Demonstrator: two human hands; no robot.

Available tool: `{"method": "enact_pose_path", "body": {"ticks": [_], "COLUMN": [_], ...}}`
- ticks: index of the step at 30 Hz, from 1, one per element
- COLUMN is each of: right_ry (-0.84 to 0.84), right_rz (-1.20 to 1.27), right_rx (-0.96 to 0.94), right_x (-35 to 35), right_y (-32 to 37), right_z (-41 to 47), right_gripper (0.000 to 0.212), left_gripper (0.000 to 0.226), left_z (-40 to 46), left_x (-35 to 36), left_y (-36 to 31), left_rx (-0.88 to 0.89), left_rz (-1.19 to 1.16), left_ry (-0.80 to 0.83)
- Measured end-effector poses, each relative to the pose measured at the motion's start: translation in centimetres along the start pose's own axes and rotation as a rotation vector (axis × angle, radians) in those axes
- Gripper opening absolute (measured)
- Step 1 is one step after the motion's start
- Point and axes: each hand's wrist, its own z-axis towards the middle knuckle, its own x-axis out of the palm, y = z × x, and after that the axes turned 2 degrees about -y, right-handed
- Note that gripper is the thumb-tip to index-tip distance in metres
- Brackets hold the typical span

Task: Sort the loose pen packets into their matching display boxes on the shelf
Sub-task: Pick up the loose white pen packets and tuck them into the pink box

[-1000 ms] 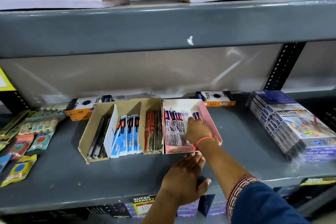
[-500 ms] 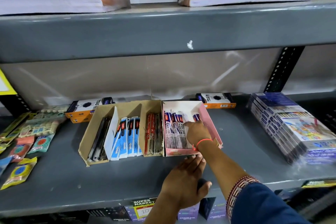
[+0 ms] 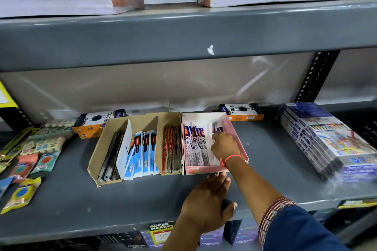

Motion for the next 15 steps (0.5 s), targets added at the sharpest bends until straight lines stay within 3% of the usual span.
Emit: {"method": "enact_pose_path", "body": {"ticks": [3,8,11,15], "right_ry": [-0.043,0.007,0.029,-0.022], "right_rz": [-0.004,-0.002,-0.025,-0.111], "right_rx": [-0.027,-0.02,-0.015,-0.146], "right_x": [-0.3,-0.3,0.1,0.7], "right_y": [-0.1,-0.3,-0.5,0.1], "right_z": [-0.1,-0.2,-0.1,0.0], "right_gripper": [0.045,0.04,0.036,0.038], "left_gripper": [0.058,0.072,0.066,0.055], "left_z": [0.0,-0.1,0.0,0.0], "left_x": [0.1,-0.1,0.1,-0.1], "left_y": [0.0,0.0,0.0,-0.2], "left_rx": [0.038,-0.003,0.009,0.036], "left_rz": [-0.005,-0.006,0.0,0.021], "left_ry": [-0.031,0.009,0.0,-0.023]}}
